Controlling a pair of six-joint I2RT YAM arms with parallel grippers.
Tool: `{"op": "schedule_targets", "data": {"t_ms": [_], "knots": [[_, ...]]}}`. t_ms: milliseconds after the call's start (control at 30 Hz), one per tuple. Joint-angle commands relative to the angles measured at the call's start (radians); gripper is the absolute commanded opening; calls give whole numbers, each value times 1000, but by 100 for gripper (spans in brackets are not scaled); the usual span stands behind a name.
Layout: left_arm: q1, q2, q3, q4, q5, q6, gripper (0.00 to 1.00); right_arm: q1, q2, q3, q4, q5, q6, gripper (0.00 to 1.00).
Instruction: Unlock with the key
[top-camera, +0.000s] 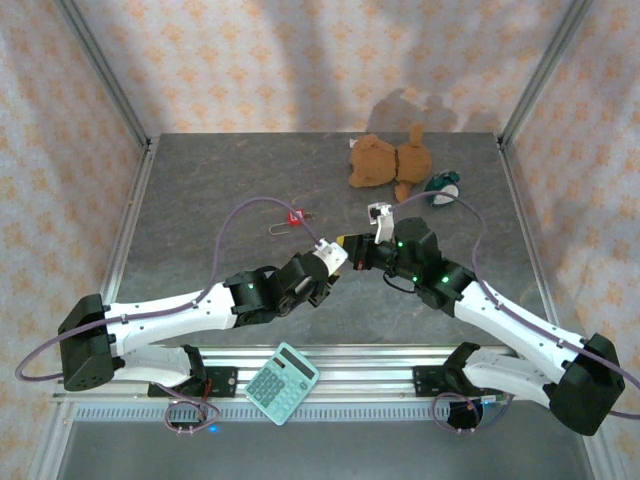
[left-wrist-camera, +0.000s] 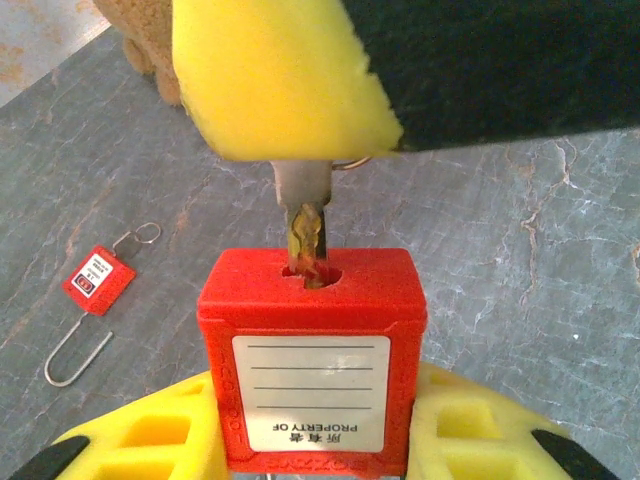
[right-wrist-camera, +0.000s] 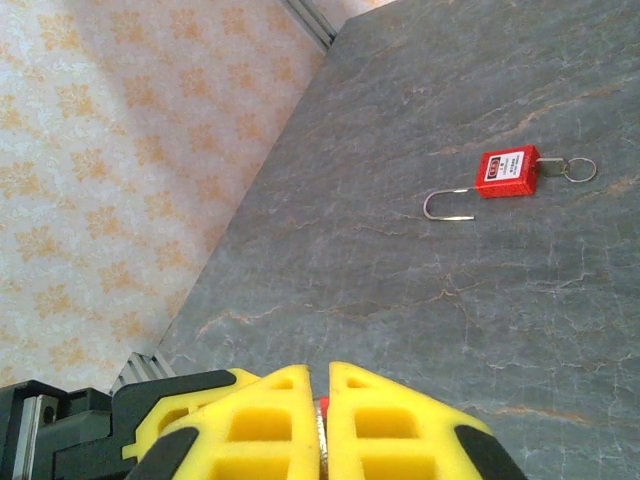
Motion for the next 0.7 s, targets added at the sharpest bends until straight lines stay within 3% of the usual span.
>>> {"op": "schedule_targets", "data": {"t_ms": [0,333,667], "knots": [[1,-43,50,284,-20,27,29,33,42,-30,-94,-134,15,7],[1,-40,71,294,-13,49,29,33,94,-10,-143,-154,-45,7],[1,-44,63,354,-53,54,29,32,118,-46,-41,-227,17,7]]}}
